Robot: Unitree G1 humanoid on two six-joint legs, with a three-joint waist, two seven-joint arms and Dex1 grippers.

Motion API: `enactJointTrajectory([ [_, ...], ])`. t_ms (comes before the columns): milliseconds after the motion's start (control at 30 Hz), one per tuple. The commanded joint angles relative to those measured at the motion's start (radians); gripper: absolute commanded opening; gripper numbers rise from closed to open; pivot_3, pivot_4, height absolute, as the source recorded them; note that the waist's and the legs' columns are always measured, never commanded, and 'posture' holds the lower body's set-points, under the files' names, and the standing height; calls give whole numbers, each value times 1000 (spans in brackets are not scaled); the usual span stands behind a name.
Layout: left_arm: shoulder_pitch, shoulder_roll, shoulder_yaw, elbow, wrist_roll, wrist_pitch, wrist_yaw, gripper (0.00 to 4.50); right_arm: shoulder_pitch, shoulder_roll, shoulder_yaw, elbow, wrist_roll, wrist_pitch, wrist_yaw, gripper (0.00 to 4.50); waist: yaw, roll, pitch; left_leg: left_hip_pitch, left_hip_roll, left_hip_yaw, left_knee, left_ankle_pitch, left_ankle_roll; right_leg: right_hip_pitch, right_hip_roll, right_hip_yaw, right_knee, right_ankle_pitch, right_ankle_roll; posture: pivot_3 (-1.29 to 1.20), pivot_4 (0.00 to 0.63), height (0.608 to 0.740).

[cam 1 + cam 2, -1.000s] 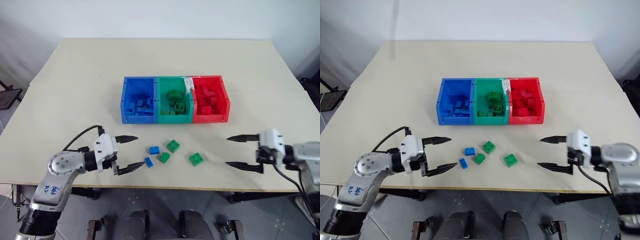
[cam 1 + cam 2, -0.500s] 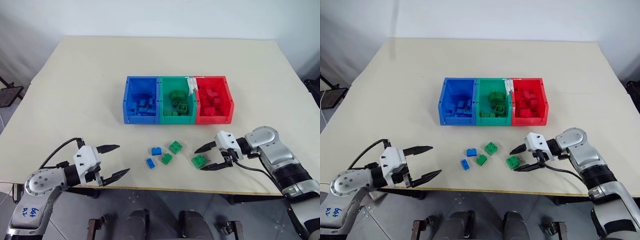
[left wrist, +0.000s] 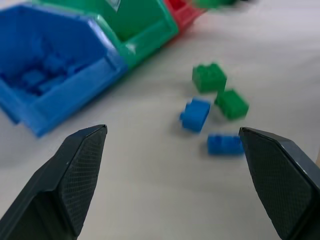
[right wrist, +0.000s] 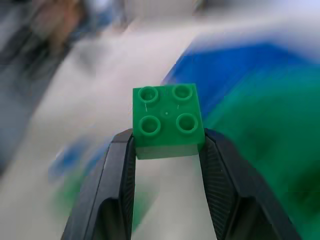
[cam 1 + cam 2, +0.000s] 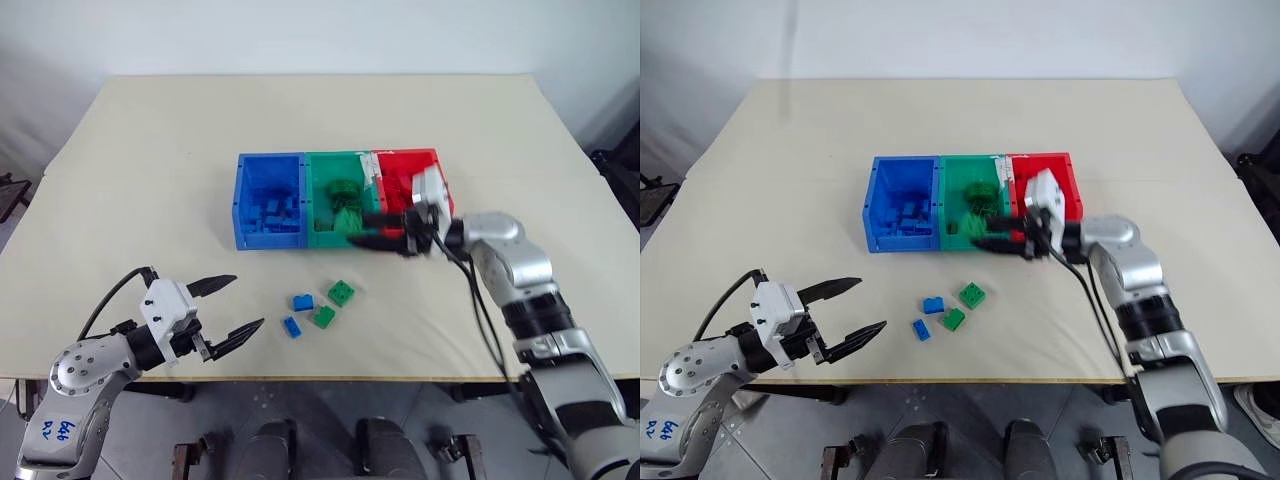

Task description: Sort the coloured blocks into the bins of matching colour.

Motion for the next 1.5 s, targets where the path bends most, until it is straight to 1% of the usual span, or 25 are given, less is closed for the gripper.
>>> enactJointTrajectory([
  [33,18,1,46,-38,-27,12,18,4500,-46,53,-46,56,-58,29,-152,1446,8,0,0,0,0,0,0,0,0,0,0,0,0,0,0,0,150,740],
  [167,28,6,58,-45,-29,16,23,4500,-75,84,-27,96,-146,25,-205,1446,15,0,0,-4,-2,1,0,-1,2,-4,-1,1,1,0,0,0,150,740],
  [233,31,12,78,-41,-37,21,24,4500,-72,89,-38,115,-171,9,-223,2188,16,0,0,-7,-3,2,1,-1,2,-8,-1,1,2,0,0,0,150,740],
  [300,32,19,93,-35,-45,27,20,4500,-61,85,-63,108,-173,-4,-224,2741,14,0,0,-12,-3,2,4,-1,2,-13,-1,1,9,0,0,0,150,740],
  [367,31,25,96,-29,-47,32,13,4500,-39,68,-78,79,-163,-2,-194,3477,13,0,0,-13,-2,2,5,-1,2,-14,-1,1,9,0,0,0,150,740],
  [400,30,31,95,-25,-48,33,4,4500,-16,50,-86,48,-146,0,-155,3741,13,0,0,-13,-2,2,5,-1,2,-14,-1,1,9,0,0,0,150,740],
  [433,27,37,92,-19,-49,31,-8,4500,16,24,-94,10,-134,-1,-117,4164,17,0,0,-13,-2,2,5,-1,2,-14,0,1,9,0,0,0,150,740],
  [467,21,43,88,-11,-48,23,-24,4500,47,-1,-107,-21,-130,-5,-97,4486,19,0,0,-13,-2,1,5,-1,2,-13,0,1,9,0,0,0,150,740],
  [567,-11,64,53,25,-31,12,-68,4500,160,-89,-166,-121,-74,-5,0,4486,24,0,0,-14,-3,1,6,-1,3,-12,-1,0,9,0,0,0,150,740],
  [633,-57,68,10,52,-22,7,-93,4500,269,-159,-220,-186,-30,-40,93,4486,27,0,0,-14,-4,1,7,-2,4,-12,-2,0,9,0,0,0,150,740],
  [667,-88,70,-22,69,-9,3,-107,4500,337,-201,-246,-204,-28,-86,143,4486,27,0,0,-14,-4,1,8,-2,5,-12,-2,0,8,0,0,0,150,740],
  [733,-125,76,-62,92,5,5,-127,4500,418,-251,-272,-225,-26,-145,209,4486,34,0,0,-14,-4,2,9,-2,5,-11,-2,0,8,0,0,0,150,740],
  [833,-220,61,-171,148,46,-8,-164,4500,558,-370,-310,-155,-74,-258,317,4486,32,1,1,-14,-4,4,13,-3,6,-11,-2,0,8,0,1,0,150,740],
  [933,-287,37,-239,193,71,-33,-190,4500,596,-408,-327,-70,-96,-340,336,4486,27,1,1,-13,-3,6,16,-3,6,-10,-1,0,9,1,1,0,150,740],
  [1033,-320,26,-256,218,67,-47,-205,4500,563,-389,-292,-55,-101,-367,355,4486,8,1,1,-10,0,11,16,-2,6,-10,-1,1,10,1,2,0,150,740],
  [1167,-302,34,-219,223,62,-76,-203,4500,486,-342,-215,-37,-127,-381,384,4486,-8,1,1,-7,2,13,16,-2,5,-10,0,2,14,1,1,0,150,740],
  [1267,-254,46,-177,211,56,-93,-197,4500,406,-291,-131,-31,-152,-352,410,4486,-7,1,1,-6,2,13,16,-2,4,-10,0,2,14,1,1,0,150,740],
  [1367,-180,64,-116,185,44,-98,-188,4500,303,-213,-29,-19,-191,-309,424,4486,-8,1,1,-6,2,13,16,-3,4,-10,-1,3,14,1,1,0,150,740],
  [1433,-133,70,-77,170,43,-98,-174,4500,249,-165,29,8,-238,-314,415,4486,-6,1,1,-6,2,13,16,-3,4,-11,-1,3,14,1,1,0,150,740],
  [1500,-79,72,-35,154,45,-101,-162,4500,202,-113,74,38,-289,-320,371,4486,-5,1,1,-6,2,13,16,-3,4,-11,-1,3,14,1,1,0,150,740],
])
